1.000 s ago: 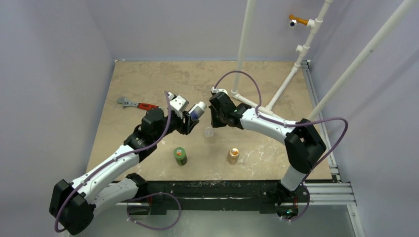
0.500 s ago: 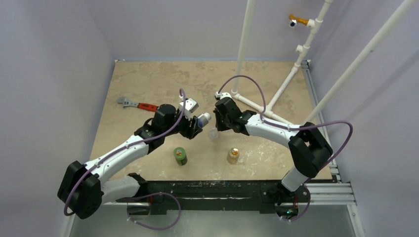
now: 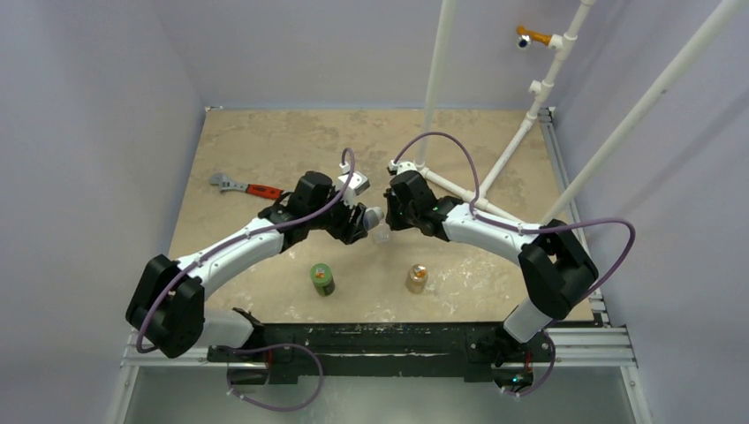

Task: Sort the pills into containers
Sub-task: Pour the pill into the pill container.

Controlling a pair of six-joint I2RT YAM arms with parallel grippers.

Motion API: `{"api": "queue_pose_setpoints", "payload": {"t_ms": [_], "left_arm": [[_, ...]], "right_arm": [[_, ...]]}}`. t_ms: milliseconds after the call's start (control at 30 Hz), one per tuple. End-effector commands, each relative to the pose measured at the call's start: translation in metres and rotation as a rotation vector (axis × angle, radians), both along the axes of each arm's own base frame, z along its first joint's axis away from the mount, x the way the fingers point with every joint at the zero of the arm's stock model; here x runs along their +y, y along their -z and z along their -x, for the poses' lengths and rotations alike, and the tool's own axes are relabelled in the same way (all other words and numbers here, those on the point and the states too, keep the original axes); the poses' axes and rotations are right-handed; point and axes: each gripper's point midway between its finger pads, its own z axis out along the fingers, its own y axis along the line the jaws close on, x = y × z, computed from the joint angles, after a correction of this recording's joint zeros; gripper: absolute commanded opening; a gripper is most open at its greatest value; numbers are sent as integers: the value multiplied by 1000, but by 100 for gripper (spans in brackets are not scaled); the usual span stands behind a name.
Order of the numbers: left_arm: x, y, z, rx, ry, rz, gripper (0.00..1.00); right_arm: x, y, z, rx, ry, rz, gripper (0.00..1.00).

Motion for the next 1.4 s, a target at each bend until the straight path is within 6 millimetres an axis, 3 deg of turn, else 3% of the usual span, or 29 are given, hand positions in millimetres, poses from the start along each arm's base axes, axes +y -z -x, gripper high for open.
{"api": "queue_pose_setpoints", "payload": {"t_ms": [0, 1367], "left_arm": [[-6, -12, -9, -3, 39, 6, 0], [-1, 17, -14, 274, 110, -19, 0]], "right_arm": [[5, -20, -8, -53, -17, -54, 0], [6, -15, -14, -17, -27, -129, 0]]}}
